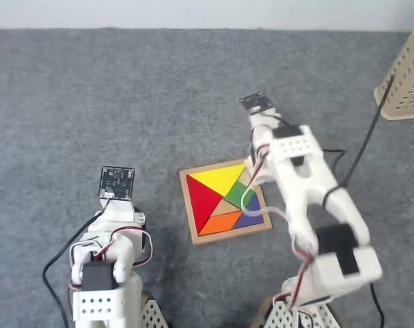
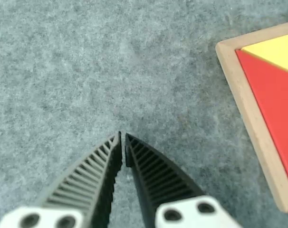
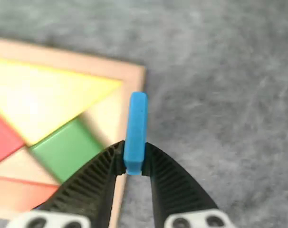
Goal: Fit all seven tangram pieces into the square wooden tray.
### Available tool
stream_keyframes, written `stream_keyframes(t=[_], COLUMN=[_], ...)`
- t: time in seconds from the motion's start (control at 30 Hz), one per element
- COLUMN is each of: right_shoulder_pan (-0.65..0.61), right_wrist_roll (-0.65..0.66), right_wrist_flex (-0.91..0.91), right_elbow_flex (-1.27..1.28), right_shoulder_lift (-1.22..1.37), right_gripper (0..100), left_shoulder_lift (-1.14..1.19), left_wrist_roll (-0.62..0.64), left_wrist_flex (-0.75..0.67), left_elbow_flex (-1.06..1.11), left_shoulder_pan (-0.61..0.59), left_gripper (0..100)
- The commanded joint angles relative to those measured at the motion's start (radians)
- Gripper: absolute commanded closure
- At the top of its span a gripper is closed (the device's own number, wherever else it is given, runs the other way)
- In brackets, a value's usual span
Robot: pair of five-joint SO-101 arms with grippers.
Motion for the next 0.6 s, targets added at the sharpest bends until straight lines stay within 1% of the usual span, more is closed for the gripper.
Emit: stream_keyframes(t=[0.0,0.17,0.33,0.57], right_shoulder_pan=[-0.067,-0.081,-0.079,-0.085], right_wrist_roll=[-0.014,-0.026,-0.106,-0.121], right_wrist_flex=[-0.090,-0.133,-0.179,-0.113], right_elbow_flex=[0.101,0.127,0.124,0.057], right_shoulder_lift=[-0.193,-0.165,-0.094,-0.033], right_gripper=[99.2,99.2,98.9,98.8], left_shoulder_lift=[-0.006,-0.006,-0.006,-0.006], left_wrist_roll=[0.006,0.006,0.006,0.006], left_wrist_flex=[0.006,0.006,0.006,0.006], left_elbow_flex=[-0.005,-0.005,-0.005,-0.005], left_shoulder_pan=[-0.002,-0.002,-0.002,-0.002], left_gripper=[99,99,99,99])
